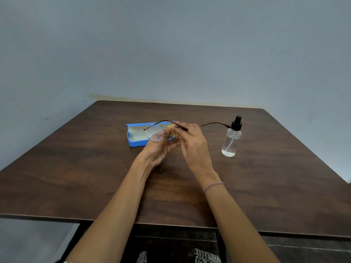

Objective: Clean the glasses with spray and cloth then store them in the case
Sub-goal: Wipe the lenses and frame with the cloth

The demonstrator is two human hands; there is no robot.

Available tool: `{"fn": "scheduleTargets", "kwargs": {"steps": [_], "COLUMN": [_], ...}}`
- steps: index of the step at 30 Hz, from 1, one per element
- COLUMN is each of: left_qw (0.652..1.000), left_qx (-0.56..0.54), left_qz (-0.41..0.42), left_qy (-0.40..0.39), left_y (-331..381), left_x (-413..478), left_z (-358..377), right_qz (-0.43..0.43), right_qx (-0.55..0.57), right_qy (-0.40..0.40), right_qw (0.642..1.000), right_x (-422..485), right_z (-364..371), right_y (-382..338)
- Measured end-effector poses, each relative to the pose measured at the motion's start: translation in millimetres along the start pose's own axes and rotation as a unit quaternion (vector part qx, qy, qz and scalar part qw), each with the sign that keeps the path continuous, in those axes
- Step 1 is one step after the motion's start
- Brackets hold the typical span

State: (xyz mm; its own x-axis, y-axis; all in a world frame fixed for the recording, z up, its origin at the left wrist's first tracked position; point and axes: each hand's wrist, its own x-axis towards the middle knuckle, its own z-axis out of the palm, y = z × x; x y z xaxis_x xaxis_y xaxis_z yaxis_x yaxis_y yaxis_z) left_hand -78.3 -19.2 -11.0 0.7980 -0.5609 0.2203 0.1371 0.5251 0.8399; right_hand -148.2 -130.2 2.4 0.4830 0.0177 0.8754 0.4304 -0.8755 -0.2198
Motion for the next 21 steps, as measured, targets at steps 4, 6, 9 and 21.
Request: {"fn": "scheduleTargets", "kwargs": {"steps": [4,6,9,21], "left_qw": [1.0,1.0,0.999,0.999], "left_qx": [0.011,0.024,0.028,0.018], "left_qz": [0.004,0.004,0.013,0.019], "left_qy": [0.01,0.018,0.043,0.033], "left_y": [0.2,1.1,0.6,4.9], "left_x": [1.9,1.8,3.7,1.6], "left_z": [-1.8,-0.3,-1.8,-5.7], "right_qz": [0.011,0.022,0.016,0.023], "right_qx": [-0.013,-0.029,-0.039,-0.007], "right_qy": [0.002,0.004,-0.004,-0.009], "right_qw": [1.0,0.999,0.999,1.0], "right_x": [-0.4,-0.4,-0.6,-1.3], "right_z": [0.5,1.0,2.1,3.3], "right_y": [-4.1,-6.1,-5.3,-3.8]}}
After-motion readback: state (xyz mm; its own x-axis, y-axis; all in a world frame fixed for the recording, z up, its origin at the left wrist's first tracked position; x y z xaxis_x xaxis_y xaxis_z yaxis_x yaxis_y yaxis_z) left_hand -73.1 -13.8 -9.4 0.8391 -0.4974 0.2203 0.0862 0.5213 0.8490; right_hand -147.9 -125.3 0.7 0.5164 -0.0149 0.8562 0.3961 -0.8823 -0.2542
